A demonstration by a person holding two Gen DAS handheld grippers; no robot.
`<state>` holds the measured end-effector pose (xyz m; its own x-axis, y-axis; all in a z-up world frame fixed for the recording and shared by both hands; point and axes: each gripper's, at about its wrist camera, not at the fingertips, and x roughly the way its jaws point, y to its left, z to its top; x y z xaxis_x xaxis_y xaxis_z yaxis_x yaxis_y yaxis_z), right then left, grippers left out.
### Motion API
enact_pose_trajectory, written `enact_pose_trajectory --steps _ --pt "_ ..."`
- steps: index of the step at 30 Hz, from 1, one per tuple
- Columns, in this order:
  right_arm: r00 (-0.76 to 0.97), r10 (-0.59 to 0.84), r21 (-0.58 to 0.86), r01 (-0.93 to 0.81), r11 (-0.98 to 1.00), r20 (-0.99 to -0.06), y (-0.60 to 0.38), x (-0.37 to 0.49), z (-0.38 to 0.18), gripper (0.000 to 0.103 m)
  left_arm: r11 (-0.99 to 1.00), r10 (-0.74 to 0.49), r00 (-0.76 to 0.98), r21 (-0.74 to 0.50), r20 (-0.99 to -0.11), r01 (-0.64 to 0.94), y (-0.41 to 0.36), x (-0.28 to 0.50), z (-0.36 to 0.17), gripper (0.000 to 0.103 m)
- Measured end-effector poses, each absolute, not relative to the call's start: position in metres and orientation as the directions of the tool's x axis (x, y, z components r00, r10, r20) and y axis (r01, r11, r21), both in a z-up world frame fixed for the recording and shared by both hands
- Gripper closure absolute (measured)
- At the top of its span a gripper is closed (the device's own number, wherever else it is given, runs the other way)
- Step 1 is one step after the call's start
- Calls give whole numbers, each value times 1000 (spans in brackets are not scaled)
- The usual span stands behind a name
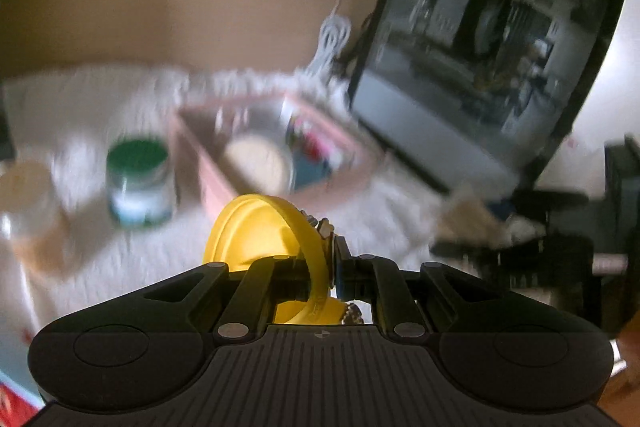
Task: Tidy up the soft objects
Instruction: 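Carry the yellow toy and cotton swab bundle toward the pink box with both grippers, then lower the yellow toy into the pink box and open the left gripper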
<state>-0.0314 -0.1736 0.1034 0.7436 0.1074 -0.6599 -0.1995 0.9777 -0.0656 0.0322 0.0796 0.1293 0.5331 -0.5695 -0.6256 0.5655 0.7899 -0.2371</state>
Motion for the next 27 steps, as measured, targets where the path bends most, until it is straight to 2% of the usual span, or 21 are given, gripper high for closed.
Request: enact_pose_trajectory --steps 7,11,13,16,18,19,20,23,27 --pt "775 75 -70 -152 986 -628 -184 -33 114 31 785 -603 627 -228 -493 576 45 102 171 91" --pt "786 77 -60 -143 988 -614 -186 -27 119 31 795 -604 635 -309 -481 522 14 169 163 90" --pt "786 78 -61 -146 987 -613 -186 -23 118 31 799 -601 641 -386 -477 462 5 199 144 86" --pt "770 81 -58 -151 987 -633 -189 -19 111 31 819 -565 593 -476 -574 321 -6 244 97 82" --pt "754 77 -60 -153 986 -653 -192 -14 103 31 872 -483 577 -420 -659 251 -13 255 69 80" --pt "746 72 -63 -151 987 -663 -194 -11 99 31 883 -463 584 -401 -667 242 -14 255 62 69" --pt "740 70 -62 -149 987 -669 -196 -8 96 31 882 -465 591 -405 -659 243 -12 253 60 64" --pt "743 78 -54 -152 987 -665 -199 7 99 31 861 -492 638 -440 -592 256 3 236 78 65" --pt "779 137 -19 -188 982 -612 -196 44 122 31 838 -516 700 -462 -493 292 32 193 112 65"
